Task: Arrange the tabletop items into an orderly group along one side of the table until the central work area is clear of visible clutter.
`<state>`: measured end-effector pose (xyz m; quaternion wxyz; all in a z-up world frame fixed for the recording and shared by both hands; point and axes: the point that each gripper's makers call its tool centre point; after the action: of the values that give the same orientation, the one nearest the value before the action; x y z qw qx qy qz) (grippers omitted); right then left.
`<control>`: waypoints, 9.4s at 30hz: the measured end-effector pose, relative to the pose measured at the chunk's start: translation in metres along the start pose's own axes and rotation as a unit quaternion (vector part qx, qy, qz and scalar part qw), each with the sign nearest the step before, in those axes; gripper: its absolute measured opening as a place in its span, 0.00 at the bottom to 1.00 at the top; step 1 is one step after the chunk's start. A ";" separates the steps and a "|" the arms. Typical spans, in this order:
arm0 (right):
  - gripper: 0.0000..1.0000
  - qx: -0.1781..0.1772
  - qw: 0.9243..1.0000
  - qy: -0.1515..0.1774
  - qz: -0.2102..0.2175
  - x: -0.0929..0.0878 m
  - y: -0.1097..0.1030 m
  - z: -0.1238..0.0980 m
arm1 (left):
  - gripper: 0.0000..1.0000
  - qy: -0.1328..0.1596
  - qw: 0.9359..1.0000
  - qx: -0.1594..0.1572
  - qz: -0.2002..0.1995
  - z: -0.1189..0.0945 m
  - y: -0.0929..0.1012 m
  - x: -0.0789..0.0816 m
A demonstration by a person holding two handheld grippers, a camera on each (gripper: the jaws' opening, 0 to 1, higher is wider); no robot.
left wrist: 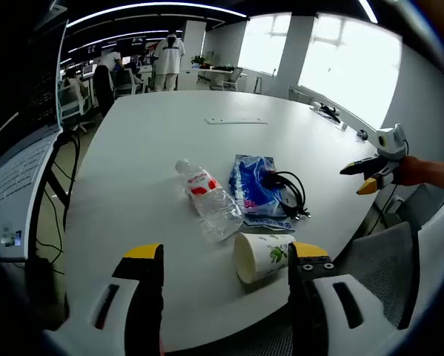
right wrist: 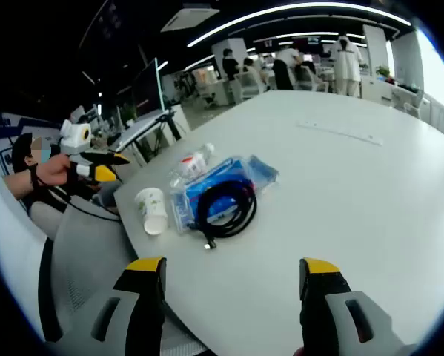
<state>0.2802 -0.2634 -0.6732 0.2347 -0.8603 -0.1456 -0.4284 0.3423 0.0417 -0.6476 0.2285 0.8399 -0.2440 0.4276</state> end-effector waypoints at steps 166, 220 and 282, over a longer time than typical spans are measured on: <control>0.74 -0.002 1.000 -0.011 0.018 -0.019 -0.008 -0.005 | 0.37 -0.141 0.967 0.109 -0.183 0.158 -0.047 -0.005; 0.73 -0.001 1.000 -0.010 0.029 -0.030 -0.022 0.004 | 0.46 -0.222 0.973 0.052 -0.036 0.124 -0.055 -0.037; 0.73 0.025 1.000 -0.015 0.005 -0.023 -0.027 0.012 | 0.39 -0.098 0.986 0.110 -0.075 0.085 -0.064 -0.002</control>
<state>0.2621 -0.2352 -0.6901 0.2562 -0.8612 -0.1550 -0.4106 0.4311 0.0418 -0.7056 0.1405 0.9137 -0.1532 0.3492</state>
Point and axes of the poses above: the point that each gripper's makers call its tool centre point, and the gripper's own axes: z roughly forward along the fingers, y roughly to its right, x roughly out of its top, and after that the axes turned 9 degrees about y, right-handed
